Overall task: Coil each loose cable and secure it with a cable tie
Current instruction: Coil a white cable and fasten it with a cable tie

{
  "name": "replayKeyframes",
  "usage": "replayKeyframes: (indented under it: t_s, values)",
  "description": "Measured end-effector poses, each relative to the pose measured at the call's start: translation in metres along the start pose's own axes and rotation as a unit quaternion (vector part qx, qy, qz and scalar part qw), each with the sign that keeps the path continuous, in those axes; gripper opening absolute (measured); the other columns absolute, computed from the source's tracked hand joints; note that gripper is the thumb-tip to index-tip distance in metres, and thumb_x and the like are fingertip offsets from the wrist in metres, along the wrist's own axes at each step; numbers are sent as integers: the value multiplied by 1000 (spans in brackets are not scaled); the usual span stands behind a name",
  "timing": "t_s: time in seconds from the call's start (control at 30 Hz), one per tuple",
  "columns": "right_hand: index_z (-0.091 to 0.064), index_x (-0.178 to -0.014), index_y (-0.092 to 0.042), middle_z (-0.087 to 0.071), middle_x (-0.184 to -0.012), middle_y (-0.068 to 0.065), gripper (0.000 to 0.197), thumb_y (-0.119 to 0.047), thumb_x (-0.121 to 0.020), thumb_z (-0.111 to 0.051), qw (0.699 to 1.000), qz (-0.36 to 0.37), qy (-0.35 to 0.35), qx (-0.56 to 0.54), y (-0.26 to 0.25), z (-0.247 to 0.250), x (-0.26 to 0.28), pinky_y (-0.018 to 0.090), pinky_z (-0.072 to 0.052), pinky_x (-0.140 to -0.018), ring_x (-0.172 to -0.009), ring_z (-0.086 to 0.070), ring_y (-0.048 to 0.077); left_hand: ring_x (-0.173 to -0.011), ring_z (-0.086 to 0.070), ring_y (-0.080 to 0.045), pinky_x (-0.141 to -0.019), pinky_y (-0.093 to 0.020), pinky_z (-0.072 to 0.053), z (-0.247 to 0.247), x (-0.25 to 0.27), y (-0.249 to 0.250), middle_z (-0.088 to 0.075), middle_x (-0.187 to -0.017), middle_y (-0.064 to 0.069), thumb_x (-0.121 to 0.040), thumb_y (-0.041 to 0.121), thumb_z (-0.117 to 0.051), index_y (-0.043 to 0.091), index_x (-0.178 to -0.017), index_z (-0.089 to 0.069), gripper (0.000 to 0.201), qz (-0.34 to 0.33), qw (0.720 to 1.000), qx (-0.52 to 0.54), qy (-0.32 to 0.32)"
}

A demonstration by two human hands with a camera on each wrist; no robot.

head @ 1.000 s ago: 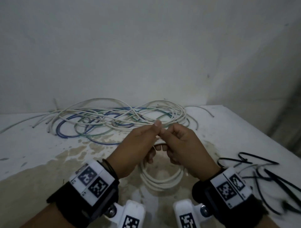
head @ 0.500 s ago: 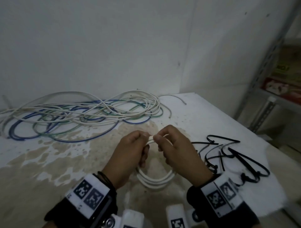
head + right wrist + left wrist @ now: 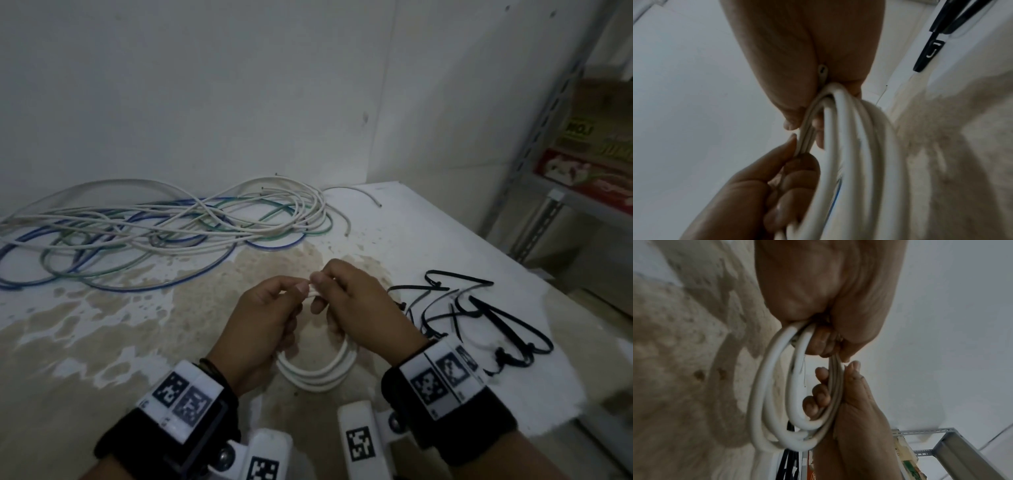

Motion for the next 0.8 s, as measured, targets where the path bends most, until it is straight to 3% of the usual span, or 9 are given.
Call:
replayKeyframes:
  t_s: [0.1, 0.23, 0.3, 0.37, 0.47, 0.53, 0.73, 0.8]
  values:
    - [-60, -76, -14, -65, -76, 0, 35, -38, -97, -46, 991, -15, -31, 129, -4, 18, -9, 21, -42, -62, -62, -57, 9, -40, -24, -8, -36, -18, -23, 5, -2, -6, -32, -49, 3, -94, 13, -54, 7, -87, -65, 14, 3, 999, 20, 30]
    - [-74, -96, -15, -65, -88, -4, 20, -29, -90, -61, 972, -79, 30, 221, 4, 77, -22, 21, -39, -73, -80, -58, 10, -38, -23, -7, -35, -16, -24, 20, -9, -8, -31, -49, 4, -97, 10, -49, 5, -91, -61, 14, 8, 994, 81, 67]
    - [-74, -97, -10, -68, -94, 1, 19, -24, -87, -65, 947, -112, 30, 301, 12, 96, -29, 21, -40, -74, -86, -59, 14, -39, -23, -7, -35, -16, -24, 27, -12, -10, -32, -49, 5, -98, 10, -48, 5, -93, -60, 14, 10, 992, 99, 76]
    - [-73, -97, -5, -68, -98, 6, 23, -23, -84, -69, 912, -151, -19, 382, 27, 98, -38, 24, -43, -76, -92, -61, 19, -39, -23, -7, -35, -17, -24, 30, -14, -12, -33, -49, 5, -98, 10, -47, 6, -92, -61, 15, 14, 991, 107, 79]
    - [-65, -72, -5, -61, -70, 1, 29, -32, -78, -75, 850, -190, -109, 479, 52, 84, -46, 23, -42, -63, -68, -57, 16, -38, -24, -6, -34, -17, -24, 30, -13, -13, -33, -49, 5, -98, 9, -46, 6, -90, -59, 15, 18, 990, 116, 79]
    - [-54, -55, -12, -56, -60, -1, 38, -34, -74, -78, 829, -187, -119, 513, 63, 78, -48, 21, -39, -54, -54, -50, 11, -37, -23, -6, -33, -16, -23, 30, -12, -12, -33, -48, 5, -98, 8, -46, 6, -89, -58, 15, 15, 988, 127, 85]
    - [-46, -52, -13, -48, -57, -2, 35, -17, -80, -65, 791, -178, -138, 568, 62, 65, -52, 20, -35, -47, -50, -45, 10, -37, -23, -5, -33, -15, -21, 36, -12, -11, -32, -49, 4, -98, 6, -45, 8, -85, -56, 17, 15, 983, 152, 97]
    - [-44, -52, -12, -47, -58, 0, 35, -15, -83, -60, 797, -175, -126, 565, 49, 68, -55, 21, -35, -50, -51, -43, 12, -38, -24, -6, -34, -16, -22, 40, -11, -10, -33, -53, 2, -98, 7, -45, 7, -86, -57, 16, 14, 982, 151, 110]
Point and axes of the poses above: each hand's wrist, its own x-axis away from the middle knuckle, its own z-axis out of the back of the hand, y = z × x, the point moved 6 cm from there along -x, towards the middle knuckle
